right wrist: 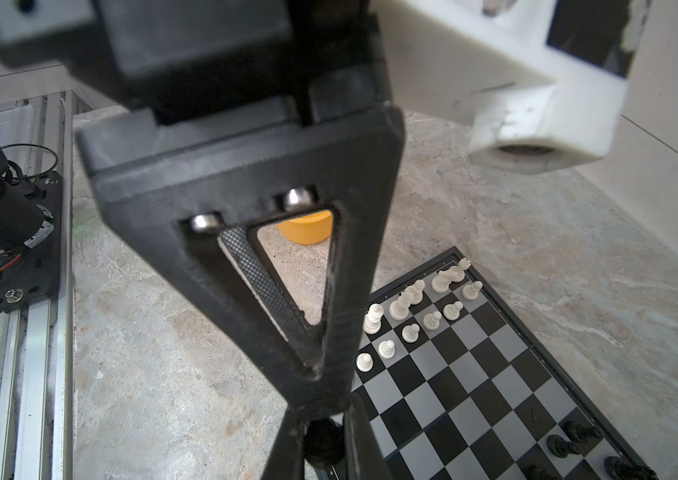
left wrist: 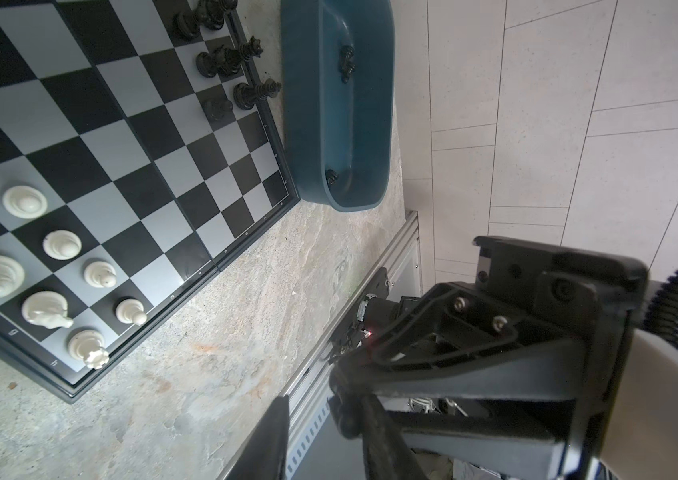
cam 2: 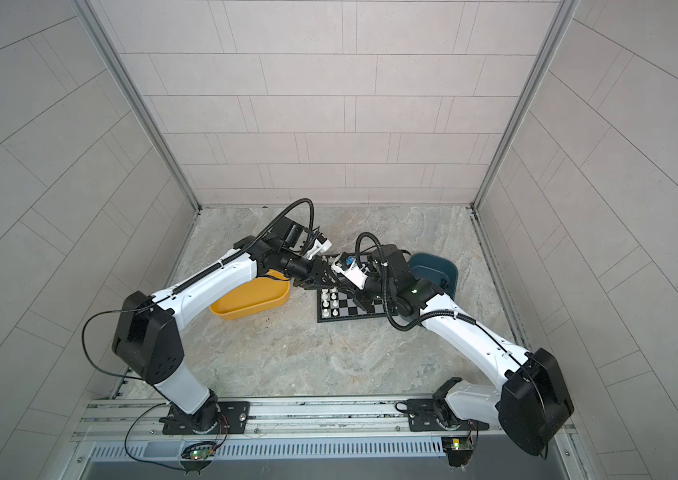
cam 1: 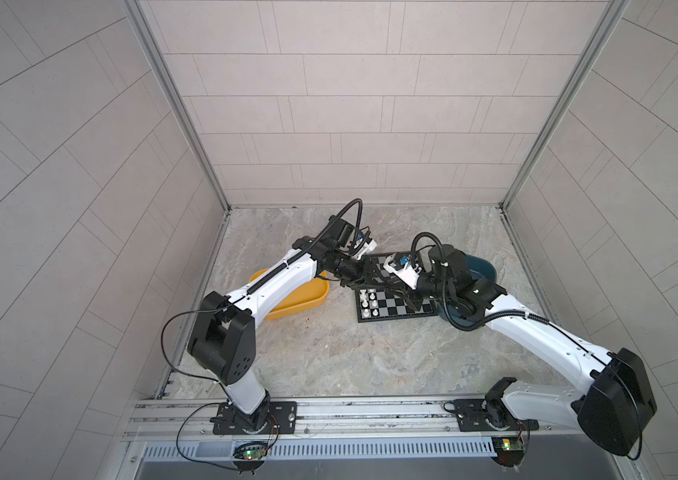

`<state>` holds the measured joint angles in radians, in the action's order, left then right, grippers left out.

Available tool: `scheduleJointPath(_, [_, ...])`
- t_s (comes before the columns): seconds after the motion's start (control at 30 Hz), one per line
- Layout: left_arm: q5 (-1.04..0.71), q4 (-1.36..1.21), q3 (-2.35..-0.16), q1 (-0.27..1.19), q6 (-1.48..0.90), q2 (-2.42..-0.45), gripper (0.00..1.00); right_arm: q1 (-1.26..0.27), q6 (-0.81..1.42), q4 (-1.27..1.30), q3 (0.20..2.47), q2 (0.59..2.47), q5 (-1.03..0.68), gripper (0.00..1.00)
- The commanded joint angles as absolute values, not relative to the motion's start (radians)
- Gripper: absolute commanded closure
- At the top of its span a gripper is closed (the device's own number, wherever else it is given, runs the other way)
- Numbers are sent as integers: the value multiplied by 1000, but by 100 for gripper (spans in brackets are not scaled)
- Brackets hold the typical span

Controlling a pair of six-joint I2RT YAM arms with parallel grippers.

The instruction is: Set up the chess pieces on the board

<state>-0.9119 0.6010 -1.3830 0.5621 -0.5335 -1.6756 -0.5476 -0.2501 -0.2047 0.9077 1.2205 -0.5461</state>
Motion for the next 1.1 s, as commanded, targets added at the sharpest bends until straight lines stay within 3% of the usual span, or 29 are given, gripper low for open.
scheduleJointPath(0.0, [-917, 626, -1410, 576, -541, -1695, 69, -544, -244, -159, 900, 1186, -554, 100])
scheduleJointPath(0.17, [-949, 622, -1406, 592, -576, -1713, 79, -543, -231, -143, 898, 1183, -544, 100])
scheduleJointPath(0.3, [-979, 548, -1381, 602, -663, -1719, 99, -544, -216, -143, 905, 1172, -538, 100])
scheduleJointPath(0.37, [-1001, 447, -1345, 600, -756, -1707, 100, -540, -194, -144, 906, 1146, -540, 100])
scheduleJointPath(0.47, [-976, 373, -1329, 601, -803, -1692, 100, -512, -99, -162, 910, 1085, -526, 70])
scheduleJointPath(0.67, [-627, 754, -1522, 688, -480, -1746, 100, -356, 143, -389, 970, 949, -315, 1])
scheduleJointPath(0.73, [-517, 833, -1604, 736, -426, -1799, 100, -251, 275, -534, 1027, 954, -223, 1])
scheduleJointPath(0.9, [-290, 952, -1795, 833, -356, -1964, 100, 22, 473, -677, 999, 991, -232, 1])
scheduleJointPath(1.07, [-181, 1020, -1984, 894, -337, -2141, 100, 55, 521, -667, 921, 978, -106, 1])
